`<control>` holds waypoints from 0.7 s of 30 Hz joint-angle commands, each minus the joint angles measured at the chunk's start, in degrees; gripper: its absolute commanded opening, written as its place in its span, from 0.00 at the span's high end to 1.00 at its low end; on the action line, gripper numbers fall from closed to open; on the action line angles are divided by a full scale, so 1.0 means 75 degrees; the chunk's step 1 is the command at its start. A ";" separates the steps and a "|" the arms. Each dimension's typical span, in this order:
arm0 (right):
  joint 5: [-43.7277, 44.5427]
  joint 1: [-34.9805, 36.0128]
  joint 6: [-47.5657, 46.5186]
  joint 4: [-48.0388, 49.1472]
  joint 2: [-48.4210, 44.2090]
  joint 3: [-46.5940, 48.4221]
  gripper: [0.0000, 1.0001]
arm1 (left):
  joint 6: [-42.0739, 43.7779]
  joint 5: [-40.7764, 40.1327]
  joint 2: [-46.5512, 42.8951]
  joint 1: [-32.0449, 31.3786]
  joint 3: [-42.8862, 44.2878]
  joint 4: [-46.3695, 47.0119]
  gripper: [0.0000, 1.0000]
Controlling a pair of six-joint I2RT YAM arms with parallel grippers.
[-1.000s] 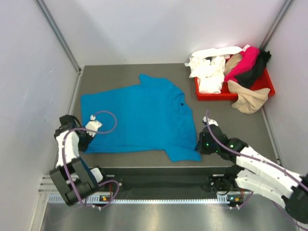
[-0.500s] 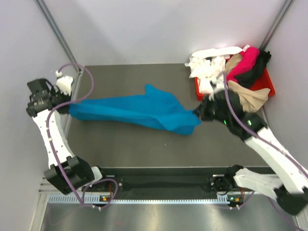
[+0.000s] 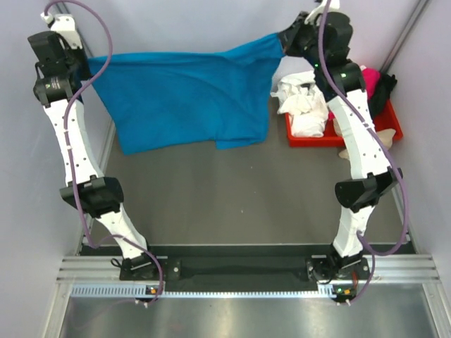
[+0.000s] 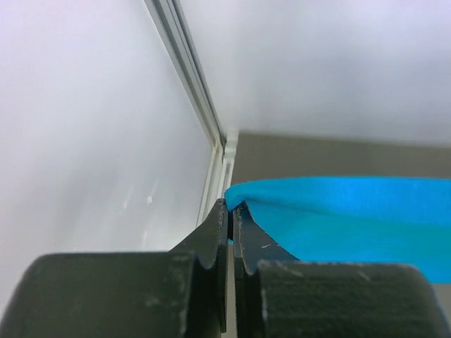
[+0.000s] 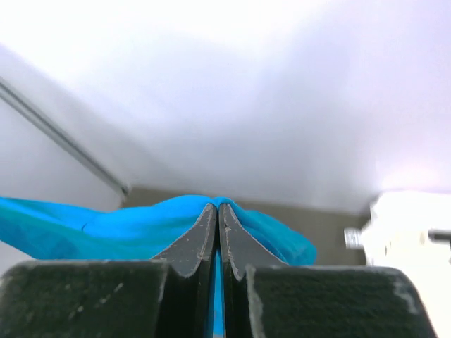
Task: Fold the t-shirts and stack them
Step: Flatten the tshirt out
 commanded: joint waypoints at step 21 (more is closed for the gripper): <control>0.0725 0.0750 0.0947 0.0220 -0.7002 -1.0445 1.00 | 0.3194 -0.0010 -0.5237 0.0374 -0.9076 0.1192 1.00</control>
